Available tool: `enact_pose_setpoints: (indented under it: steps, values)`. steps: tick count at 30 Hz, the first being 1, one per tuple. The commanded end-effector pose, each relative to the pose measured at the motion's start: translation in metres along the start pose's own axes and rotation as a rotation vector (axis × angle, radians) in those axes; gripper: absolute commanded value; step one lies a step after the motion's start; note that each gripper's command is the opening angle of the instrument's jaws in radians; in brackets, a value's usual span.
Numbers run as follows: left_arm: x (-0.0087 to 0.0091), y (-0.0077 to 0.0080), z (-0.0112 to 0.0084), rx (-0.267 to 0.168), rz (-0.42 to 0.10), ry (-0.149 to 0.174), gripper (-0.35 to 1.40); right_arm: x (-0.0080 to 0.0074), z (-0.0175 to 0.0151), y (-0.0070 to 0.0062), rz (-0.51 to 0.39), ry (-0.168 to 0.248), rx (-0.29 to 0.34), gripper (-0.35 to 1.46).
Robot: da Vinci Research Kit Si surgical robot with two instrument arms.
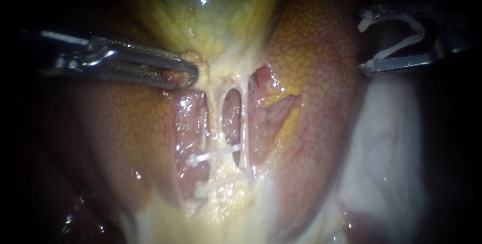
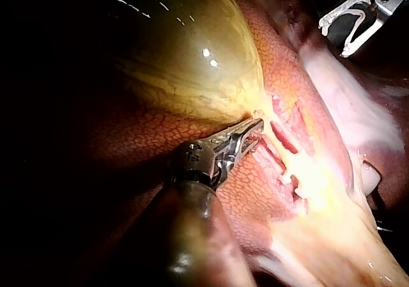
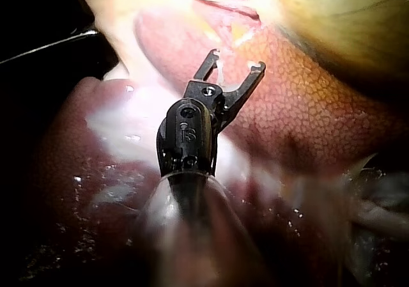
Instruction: Clipping third clip left tube
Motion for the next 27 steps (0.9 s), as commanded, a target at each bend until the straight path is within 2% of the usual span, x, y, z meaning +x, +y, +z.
enact_pose_setpoints:
  steps: [1, 7, 11, 19, 27]
  values:
    - [0.0, 0.0, -0.0001, 0.0, 0.0, 0.0, -0.35, 0.0, 0.0, 0.0, 0.0, 0.0, 0.0, 0.44]
    - [-0.0001, -0.0001, -0.0003, 0.001, 0.0, 0.001, -0.35, 0.0, 0.0, 0.0, 0.001, 0.0, 0.0, 0.44]
    - [-0.0007, -0.0002, -0.0011, 0.002, -0.003, -0.001, -0.35, 0.0, 0.0, 0.0, 0.001, 0.0, 0.0, 0.44]
    - [-0.0031, -0.0007, -0.0056, -0.013, -0.02, -0.04, -0.35, 0.0, 0.0, 0.0001, 0.001, 0.0, 0.0, 0.44]
    - [-0.004, -0.0008, -0.0082, -0.028, -0.029, -0.06, -0.35, -0.0001, 0.0001, 0.0002, 0.001, -0.001, -0.001, 0.44]
